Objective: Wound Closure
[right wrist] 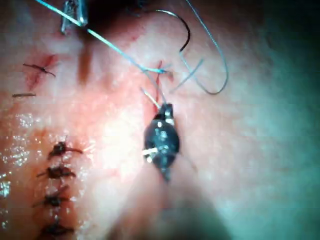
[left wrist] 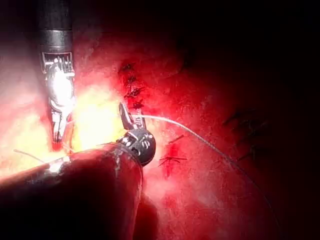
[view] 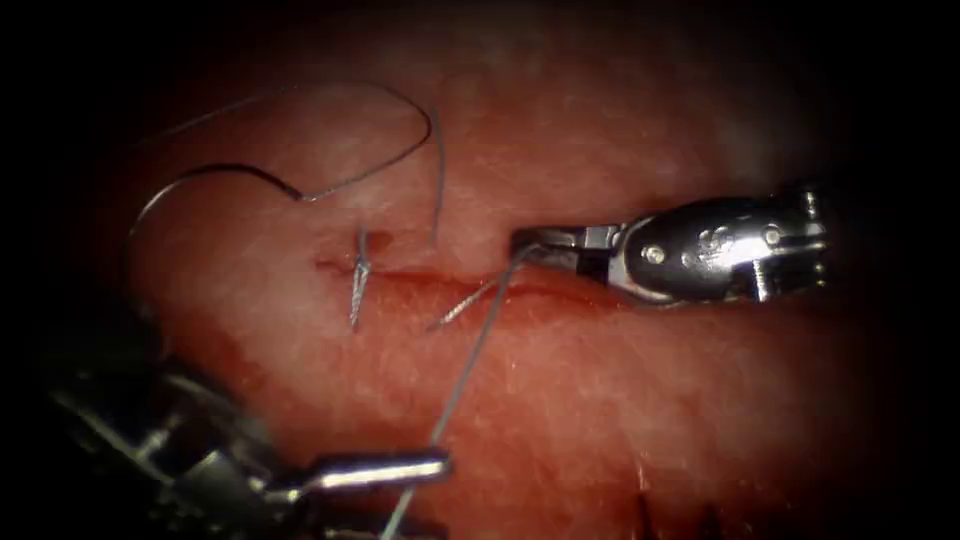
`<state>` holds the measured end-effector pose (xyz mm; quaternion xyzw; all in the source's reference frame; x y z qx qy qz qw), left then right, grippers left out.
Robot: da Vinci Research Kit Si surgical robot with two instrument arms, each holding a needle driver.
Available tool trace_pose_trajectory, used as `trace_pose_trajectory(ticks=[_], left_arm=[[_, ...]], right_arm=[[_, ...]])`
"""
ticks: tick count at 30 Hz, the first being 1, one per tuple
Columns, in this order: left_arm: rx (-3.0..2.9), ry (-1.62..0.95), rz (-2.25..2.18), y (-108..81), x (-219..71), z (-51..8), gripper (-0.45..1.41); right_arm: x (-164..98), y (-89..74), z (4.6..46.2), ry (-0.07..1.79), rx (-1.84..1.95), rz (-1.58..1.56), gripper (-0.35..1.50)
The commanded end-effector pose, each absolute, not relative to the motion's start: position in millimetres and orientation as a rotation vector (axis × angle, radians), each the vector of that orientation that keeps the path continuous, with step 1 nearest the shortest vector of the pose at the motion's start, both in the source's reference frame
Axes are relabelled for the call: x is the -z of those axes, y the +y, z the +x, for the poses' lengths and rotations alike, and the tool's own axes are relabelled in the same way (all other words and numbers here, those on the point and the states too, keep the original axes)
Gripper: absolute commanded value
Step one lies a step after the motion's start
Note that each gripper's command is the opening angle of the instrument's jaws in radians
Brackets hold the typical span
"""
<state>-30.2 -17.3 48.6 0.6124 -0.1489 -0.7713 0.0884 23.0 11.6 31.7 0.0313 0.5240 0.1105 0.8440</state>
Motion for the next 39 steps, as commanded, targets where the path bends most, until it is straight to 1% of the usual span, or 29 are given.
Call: trace_pose_trajectory(ticks=[1,3,4,12,17,18,19,20,21,23,24,25,27,33,34,35,36,37,39], left_arm=[[2.298,-0.436,1.824,-18.3,-49,-30.4,-0.08],[2.294,-0.441,1.82,-18.4,-49,-30.4,-0.35],[2.294,-0.44,1.82,-18.3,-49,-30.3,-0.45],[2.253,-0.445,1.806,-18.1,-49,-28.9,-0.45],[2.309,-0.46,1.769,-16.4,-49,-26.8,-0.45],[2.32,-0.463,1.761,-15.9,-49,-26.4,-0.45],[2.366,-0.481,1.726,-14.9,-49,-25.4,-0.45],[2.366,-0.481,1.726,-14.9,-49,-25.4,-0.45],[2.379,-0.496,1.71,-14.5,-49,-25.0,-0.45],[2.438,-0.551,1.629,-13.5,-50,-23.5,-0.45],[2.438,-0.551,1.629,-13.5,-50,-23.5,-0.45],[2.461,-0.563,1.608,-13.2,-50,-23.0,-0.45],[2.504,-0.59,1.558,-12.6,-51,-21.4,-0.45],[2.542,-0.616,1.515,-12.6,-52,-20.0,-0.45],[2.54,-0.619,1.514,-13.0,-53,-20.0,-0.45],[2.532,-0.617,1.521,-13.4,-53,-20.0,-0.45],[2.53,-0.62,1.52,-13.8,-53,-20.0,-0.45],[2.527,-0.62,1.521,-14.0,-53,-20.1,-0.45],[2.523,-0.619,1.525,-14.2,-53,-20.1,-0.45]], right_arm=[[-32,10.7,23.7,1.108,-0.233,0.07,-0.35],[-32,10.6,23.7,1.108,-0.232,0.07,-0.35],[-32,10.6,23.7,1.108,-0.231,0.07,-0.35],[-32,9.8,23.5,1.113,-0.239,0.081,-0.35],[-30,7.4,23.6,1.127,-0.223,0.094,-0.35],[-30,6.8,23.7,1.13,-0.22,0.097,-0.21],[-29,6.0,23.9,1.135,-0.214,0.101,0.42],[-29,6.0,23.9,1.135,-0.214,0.101,0.42],[-29,5.6,23.9,1.138,-0.216,0.107,0.78],[-28,4.4,24.0,1.145,-0.224,0.125,1.25],[-28,4.4,24.0,1.145,-0.224,0.125,1.25],[-27,4.2,23.9,1.155,-0.222,0.142,1.31],[-25,4.3,23.3,1.18,-0.225,0.168,1.36],[-23,7.4,21.5,1.252,-0.265,0.17,1.36],[-22,8.8,20.9,1.271,-0.28,0.166,1.26],[-22,10.0,20.4,1.286,-0.29,0.164,0.93],[-23,10.6,20.3,1.291,-0.293,0.162,0.22],[-23,11.1,20.3,1.295,-0.296,0.158,-0.35],[-26,12.1,21.2,1.271,-0.33,0.092,-0.35]])
